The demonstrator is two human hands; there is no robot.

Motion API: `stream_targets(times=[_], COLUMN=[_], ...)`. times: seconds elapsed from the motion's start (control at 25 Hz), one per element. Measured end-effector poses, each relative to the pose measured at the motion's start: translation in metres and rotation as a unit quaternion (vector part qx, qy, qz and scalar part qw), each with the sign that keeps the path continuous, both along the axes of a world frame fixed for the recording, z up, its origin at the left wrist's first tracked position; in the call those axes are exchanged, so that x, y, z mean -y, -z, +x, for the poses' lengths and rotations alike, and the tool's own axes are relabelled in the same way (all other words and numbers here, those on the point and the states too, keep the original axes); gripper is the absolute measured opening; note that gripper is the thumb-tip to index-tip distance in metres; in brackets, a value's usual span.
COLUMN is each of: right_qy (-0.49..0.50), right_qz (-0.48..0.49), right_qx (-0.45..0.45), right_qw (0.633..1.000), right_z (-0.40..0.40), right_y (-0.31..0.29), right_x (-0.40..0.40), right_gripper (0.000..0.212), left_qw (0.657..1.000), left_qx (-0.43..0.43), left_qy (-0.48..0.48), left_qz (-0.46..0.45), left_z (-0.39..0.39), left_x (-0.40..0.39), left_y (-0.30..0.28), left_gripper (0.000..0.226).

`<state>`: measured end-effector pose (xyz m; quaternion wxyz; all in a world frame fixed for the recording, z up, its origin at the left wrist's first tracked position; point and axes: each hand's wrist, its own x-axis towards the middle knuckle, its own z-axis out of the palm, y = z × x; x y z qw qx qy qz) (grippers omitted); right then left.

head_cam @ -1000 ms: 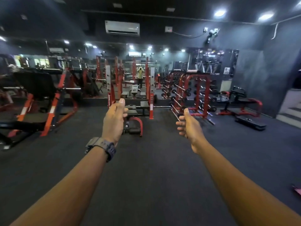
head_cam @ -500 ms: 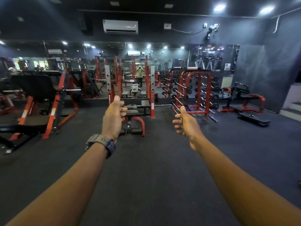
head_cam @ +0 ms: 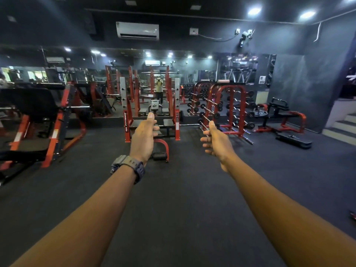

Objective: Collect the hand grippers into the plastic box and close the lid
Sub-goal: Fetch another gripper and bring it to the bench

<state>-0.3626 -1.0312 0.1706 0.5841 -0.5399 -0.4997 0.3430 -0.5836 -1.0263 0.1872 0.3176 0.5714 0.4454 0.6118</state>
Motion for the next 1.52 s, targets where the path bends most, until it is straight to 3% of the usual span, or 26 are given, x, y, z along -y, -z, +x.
stream_targets(times=[0.28,0.56,0.92,1.24,1.52], right_qy=[-0.02,-0.065,-0.087,-0.083,-0.078], right_qz=[0.015,-0.001,-0.02,-0.05,-0.036], right_qx=[0.018,0.03,0.051,0.016,0.014], right_qw=[1.0,0.997,0.995,0.995,0.996], right_z=[-0.012,0.035,0.084,0.063,0.085], right_y=[-0.005,0.012,0.018,0.036,0.033], right_x=[-0.071,-0.249,-0.497,-0.766,-1.004], right_gripper=[0.052,0.054,0.057,0.055,0.059], left_qw=[1.0,0.999,0.997,0.998,0.998], left_qx=[0.006,-0.006,0.059,-0.002,0.014], left_qy=[0.001,-0.017,0.004,-0.024,-0.017], left_qz=[-0.024,-0.041,-0.047,-0.052,-0.05], left_z=[0.006,0.064,0.117,0.107,0.133], left_x=[-0.069,-0.231,-0.47,-0.741,-0.982], left_y=[0.01,0.025,0.035,0.055,0.046], left_gripper=[0.055,0.065,0.045,0.059,0.06])
